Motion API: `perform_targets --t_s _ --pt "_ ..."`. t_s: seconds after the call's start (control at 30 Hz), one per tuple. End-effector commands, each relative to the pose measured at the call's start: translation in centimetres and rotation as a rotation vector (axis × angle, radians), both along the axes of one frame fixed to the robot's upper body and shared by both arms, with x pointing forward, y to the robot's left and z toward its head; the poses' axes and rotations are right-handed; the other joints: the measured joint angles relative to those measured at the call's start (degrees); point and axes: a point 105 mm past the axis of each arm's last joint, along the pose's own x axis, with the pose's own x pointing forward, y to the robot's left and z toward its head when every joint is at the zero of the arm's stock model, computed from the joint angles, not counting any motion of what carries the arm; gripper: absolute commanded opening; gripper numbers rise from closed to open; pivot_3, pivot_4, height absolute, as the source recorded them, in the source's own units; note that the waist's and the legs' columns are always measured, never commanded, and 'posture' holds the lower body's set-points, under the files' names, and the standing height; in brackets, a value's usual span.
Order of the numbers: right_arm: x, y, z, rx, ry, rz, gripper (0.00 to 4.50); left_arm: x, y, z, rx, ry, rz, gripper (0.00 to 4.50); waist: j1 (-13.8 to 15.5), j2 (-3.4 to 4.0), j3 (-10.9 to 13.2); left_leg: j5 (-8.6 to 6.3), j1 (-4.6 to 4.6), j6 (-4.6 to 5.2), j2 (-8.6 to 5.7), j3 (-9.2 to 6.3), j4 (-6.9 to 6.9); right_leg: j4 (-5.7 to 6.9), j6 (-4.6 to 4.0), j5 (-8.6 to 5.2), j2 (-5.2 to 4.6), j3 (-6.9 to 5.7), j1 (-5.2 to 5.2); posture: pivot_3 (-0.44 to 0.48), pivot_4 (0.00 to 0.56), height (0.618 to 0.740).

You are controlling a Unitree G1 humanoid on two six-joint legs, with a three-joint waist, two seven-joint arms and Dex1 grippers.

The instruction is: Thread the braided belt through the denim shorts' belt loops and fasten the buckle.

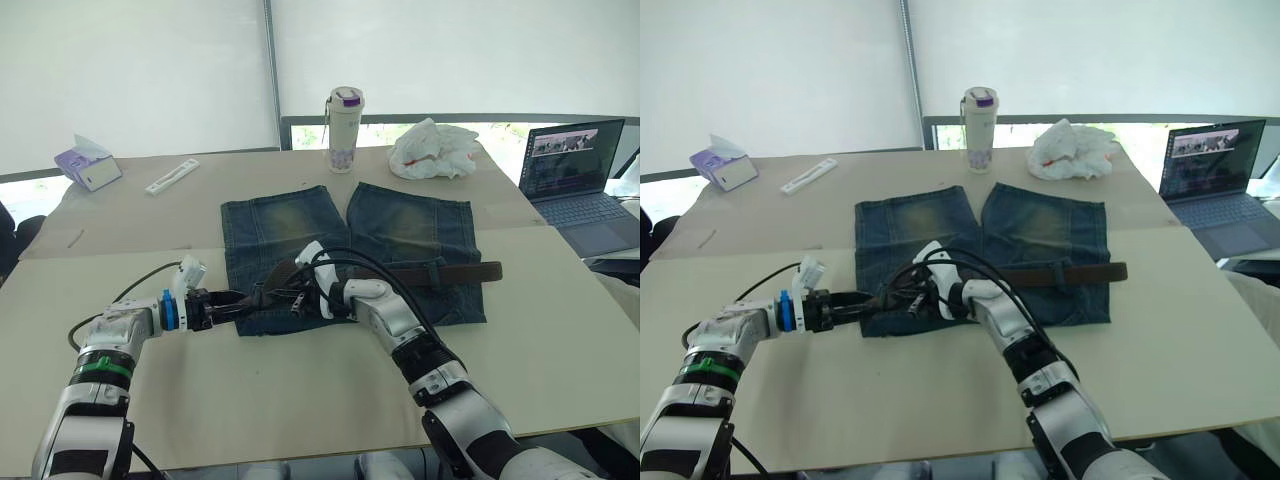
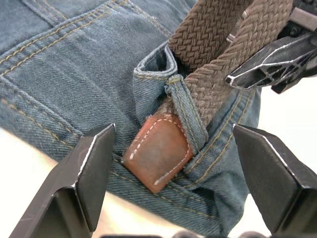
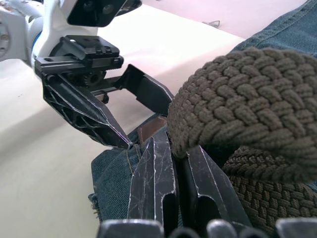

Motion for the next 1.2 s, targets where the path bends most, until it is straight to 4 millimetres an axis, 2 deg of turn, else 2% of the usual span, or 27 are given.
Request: perform_targets --t_s 0.03,0.2,0.3,0.4,0.43,0.53,0.57,0.8,1.0,1.03,1.1,1.2 --pt "-0.3 0.7 0.8 0.017 -0.015 0.032 0.0 -0.9 0.2 -2.1 0.099 0.083 -0.083 3.97 0.0 0.0 0.0 0.0 0.0 0.0 0.0 0.01 0.02 0.01 0.0 0.0 0.04 0.0 0.01 0.0 0.15 0.74" --pt "-0.2 0.7 0.9 0.019 -0.02 0.027 0.0 -1.7 -0.1 -1.3 0.091 0.176 -0.229 3.97 -0.1 0.0 0.0 0.01 -0.03 0.01 -0.03 0.06 0.09 0.01 0.04 -0.03 0.16 -0.01 0.03 0.0 0.15 0.74" --pt "0.1 0.5 1.0 0.018 -0.024 0.014 0.0 -1.2 0.2 -0.6 0.065 0.186 -0.204 3.32 -0.4 0.0 0.0 0.01 -0.03 0.02 -0.06 0.09 0.09 0.01 0.06 -0.04 0.2 -0.01 0.03 0.0 0.15 0.74" --pt "0.2 0.5 1.0 0.018 -0.025 0.008 0.0 -1.0 0.4 -0.4 0.046 0.193 -0.185 1.86 -0.4 0.0 0.0 0.01 -0.04 0.02 -0.02 0.08 0.11 0.03 0.07 -0.04 0.27 -0.03 0.02 0.0 0.15 0.74" --pt "0.3 0.4 1.1 0.018 -0.026 0.005 0.0 -1.0 0.5 -0.4 0.032 0.203 -0.175 1.55 -0.4 0.0 0.0 0.01 -0.04 0.02 -0.01 0.08 0.11 0.03 0.07 -0.04 0.29 -0.03 0.0 0.0 0.15 0.74" --pt "0.4 0.4 1.1 0.019 -0.026 0.0 0.0 -1.1 0.9 -0.2 -0.021 0.23 -0.135 0.23 -0.4 -0.01 0.0 0.01 -0.04 0.02 0.02 0.07 0.12 0.06 0.07 -0.04 0.33 -0.03 0.0 0.0 0.15 0.74" --pt "0.4 0.4 1.1 0.019 -0.026 -0.001 0.0 -1.1 1.1 -0.3 -0.028 0.236 -0.126 0.11 -0.4 -0.01 0.0 0.01 -0.05 0.02 0.02 0.05 0.13 0.07 0.07 -0.04 0.33 -0.04 0.0 0.0 0.15 0.74" --pt "0.5 0.4 1.6 0.041 -0.016 -0.002 0.0 -0.7 1.6 0.1 -0.072 0.215 -0.072 0.11 -0.4 -0.05 0.0 0.01 -0.06 0.02 0.03 0.03 0.14 0.13 0.06 -0.04 0.34 -0.06 -0.02 0.0 0.15 0.74" --pt "-0.7 -1.1 1.9 -0.011 -0.015 0.091 2.11 -0.8 2.4 0.3 -0.016 0.189 -0.078 0.0 -0.4 -0.05 0.1 0.01 -0.1 0.02 0.02 0.02 0.17 0.16 0.05 -0.03 0.33 -0.08 -0.03 0.0 0.15 0.74" --pt "-0.9 -1.5 2.1 -0.023 -0.019 0.106 2.52 -0.9 2.7 0.3 -0.001 0.189 -0.081 0.0 -0.4 -0.05 0.1 0.01 -0.11 0.02 0.02 0.02 0.18 0.15 0.06 -0.03 0.33 -0.08 -0.03 0.0 0.15 0.74" --pt "-2.0 -3.4 2.5 -0.053 -0.008 0.16 3.06 -1.2 3.6 0.2 0.065 0.182 -0.09 0.0 -0.4 -0.05 0.1 0.01 -0.12 0.02 0.03 0.01 0.18 0.15 0.06 -0.03 0.33 -0.09 -0.03 0.0 0.15 0.74" --pt "-3.5 -6.6 3.3 -0.099 -0.032 0.2 3.06 -1.3 4.4 0.6 0.137 0.164 -0.106 0.0 -0.2 -0.07 0.1 0.01 -0.21 0.02 0.02 -0.01 0.22 0.1 0.07 -0.04 0.32 -0.12 -0.04 0.0 0.15 0.74"
